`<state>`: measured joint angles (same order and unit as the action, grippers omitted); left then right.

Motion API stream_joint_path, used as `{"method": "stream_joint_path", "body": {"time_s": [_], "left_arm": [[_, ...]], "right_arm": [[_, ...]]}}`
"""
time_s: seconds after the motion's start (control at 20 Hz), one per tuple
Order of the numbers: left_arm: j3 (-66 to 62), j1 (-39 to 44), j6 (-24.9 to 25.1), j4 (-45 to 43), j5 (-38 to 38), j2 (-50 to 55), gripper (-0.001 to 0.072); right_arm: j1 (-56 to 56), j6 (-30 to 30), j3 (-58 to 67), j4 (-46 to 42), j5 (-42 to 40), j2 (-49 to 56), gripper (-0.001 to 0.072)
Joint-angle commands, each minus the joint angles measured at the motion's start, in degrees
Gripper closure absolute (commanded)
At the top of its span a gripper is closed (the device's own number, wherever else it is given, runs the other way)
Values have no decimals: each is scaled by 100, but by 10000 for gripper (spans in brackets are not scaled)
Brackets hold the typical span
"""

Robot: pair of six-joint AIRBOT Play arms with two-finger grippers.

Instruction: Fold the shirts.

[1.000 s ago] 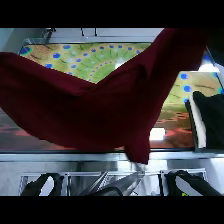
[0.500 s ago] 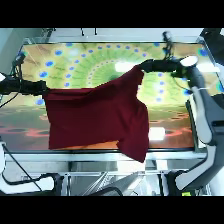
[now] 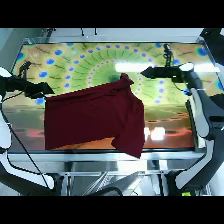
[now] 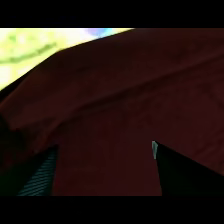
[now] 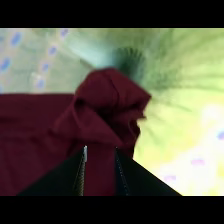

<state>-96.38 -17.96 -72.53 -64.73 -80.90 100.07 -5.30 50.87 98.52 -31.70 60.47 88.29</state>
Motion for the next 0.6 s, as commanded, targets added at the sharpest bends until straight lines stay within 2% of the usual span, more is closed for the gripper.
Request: {"method": "stream_joint_path", "body": {"time_s": [0.0,0.1,0.2,0.4,0.55], "left_arm": [[378,-407,-319,-31,-739,-282,48],[1499,-750,-286,-35,-686,-813,48],[2791,-1132,-177,-33,-540,-1397,48],[4725,-1829,11,-33,22,-2273,48],[5276,-2068,13,-31,372,-2629,48]], "right_arm": [[-531,597,-118,-737,1812,-184,486],[-693,619,-496,-1121,2538,-234,487],[-778,612,-1051,-1143,2957,-269,486],[-824,433,-2157,-1117,2745,-334,487],[-835,262,-2546,-1102,2632,-334,487]]}}
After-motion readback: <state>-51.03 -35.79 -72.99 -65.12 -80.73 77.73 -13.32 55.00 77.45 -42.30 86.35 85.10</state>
